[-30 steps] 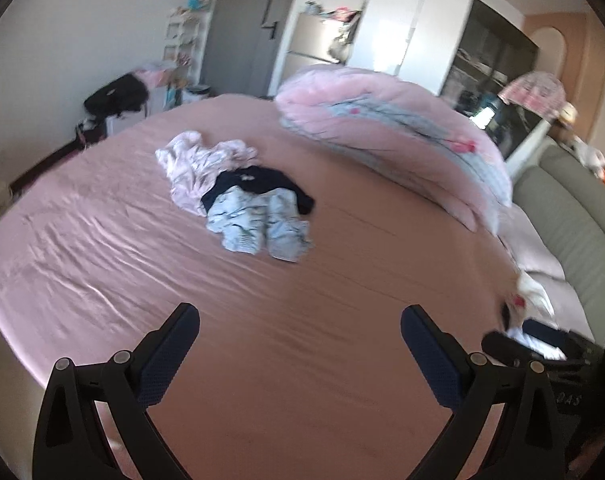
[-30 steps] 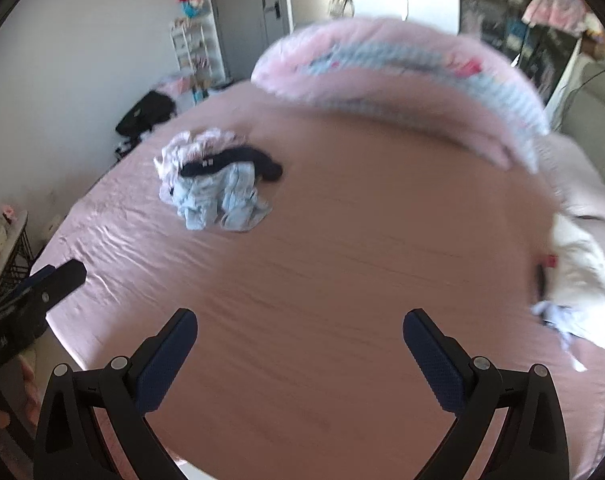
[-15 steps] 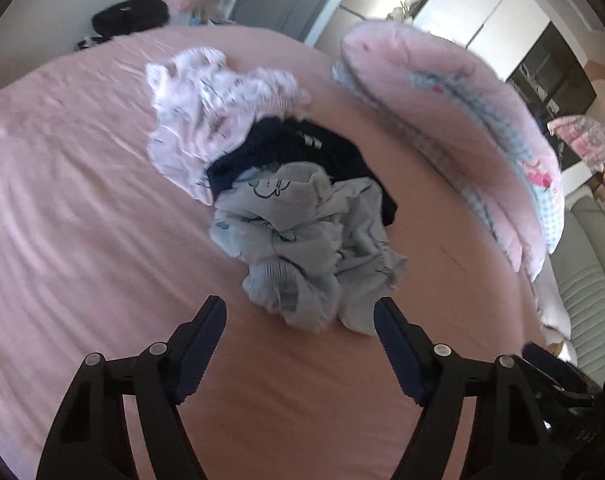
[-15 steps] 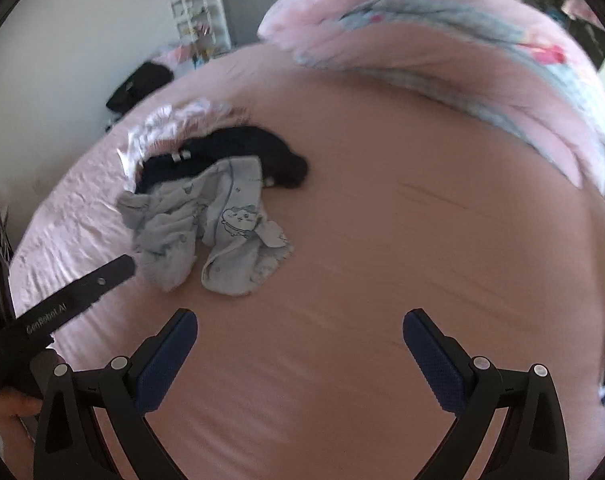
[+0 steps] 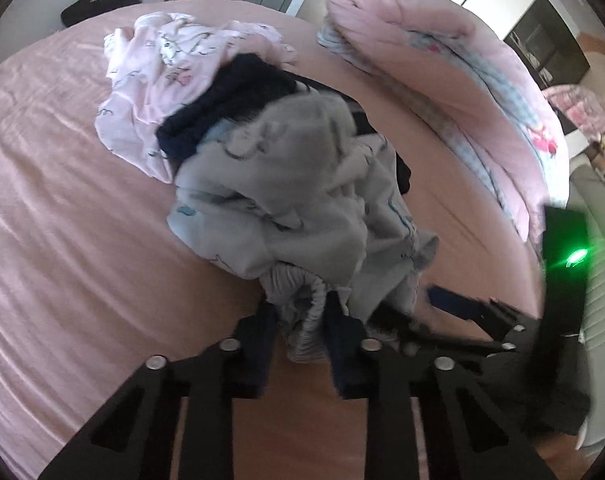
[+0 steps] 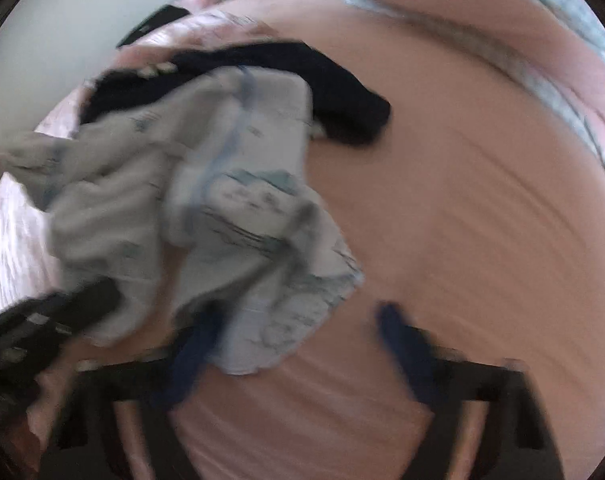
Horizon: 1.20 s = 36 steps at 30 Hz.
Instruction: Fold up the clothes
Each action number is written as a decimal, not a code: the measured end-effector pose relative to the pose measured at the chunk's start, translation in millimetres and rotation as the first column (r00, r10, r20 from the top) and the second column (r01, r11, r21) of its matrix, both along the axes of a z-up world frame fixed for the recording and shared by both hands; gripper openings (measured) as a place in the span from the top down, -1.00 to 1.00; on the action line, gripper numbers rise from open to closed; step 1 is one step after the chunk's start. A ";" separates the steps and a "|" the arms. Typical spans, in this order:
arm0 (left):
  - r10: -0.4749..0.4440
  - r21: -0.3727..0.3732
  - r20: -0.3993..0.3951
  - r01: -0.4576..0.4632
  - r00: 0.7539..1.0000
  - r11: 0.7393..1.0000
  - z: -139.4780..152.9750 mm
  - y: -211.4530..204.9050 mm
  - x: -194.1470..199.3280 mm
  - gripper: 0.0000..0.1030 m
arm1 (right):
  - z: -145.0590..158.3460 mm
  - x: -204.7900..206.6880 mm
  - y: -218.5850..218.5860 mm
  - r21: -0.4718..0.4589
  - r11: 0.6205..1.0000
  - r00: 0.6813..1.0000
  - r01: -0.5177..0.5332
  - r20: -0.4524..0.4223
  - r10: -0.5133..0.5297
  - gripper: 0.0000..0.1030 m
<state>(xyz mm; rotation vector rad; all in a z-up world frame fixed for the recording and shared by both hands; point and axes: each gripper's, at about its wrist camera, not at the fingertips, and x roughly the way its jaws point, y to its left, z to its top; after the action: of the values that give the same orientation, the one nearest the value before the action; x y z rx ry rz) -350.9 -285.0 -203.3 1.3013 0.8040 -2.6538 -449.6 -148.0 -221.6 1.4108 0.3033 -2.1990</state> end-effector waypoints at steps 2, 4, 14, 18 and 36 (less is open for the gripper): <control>-0.013 0.023 -0.023 0.014 1.000 1.000 3.5 4.7 3.7 0.77 | 8.0 6.7 -1.2 -0.031 0.999 0.999 -0.035 0.008 0.036 0.85; -0.050 0.035 -0.048 0.052 0.998 0.998 10.0 12.5 7.3 0.78 | 14.8 16.7 1.0 -0.018 0.997 0.997 -0.069 -0.016 0.069 0.86; -0.236 0.074 -0.084 0.243 0.968 0.967 38.7 93.9 59.1 0.81 | 66.5 87.2 105.0 -0.054 0.998 0.995 -0.016 -0.101 0.010 0.88; -0.350 0.123 -0.093 0.360 0.932 0.925 43.7 161.6 103.0 0.81 | 86.3 138.0 172.8 -0.063 0.997 0.992 0.051 -0.115 -0.058 0.88; -0.487 0.218 -0.189 0.521 0.852 0.826 72.1 274.5 226.6 -0.04 | 103.1 283.8 418.0 -0.094 0.853 0.857 0.514 0.023 -0.514 0.38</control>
<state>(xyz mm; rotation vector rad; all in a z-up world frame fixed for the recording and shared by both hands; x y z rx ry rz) -124.3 -10.4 -131.2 1.6187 0.9687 -3.1544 -165.8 270.0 -118.5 1.5684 -0.2133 -2.5913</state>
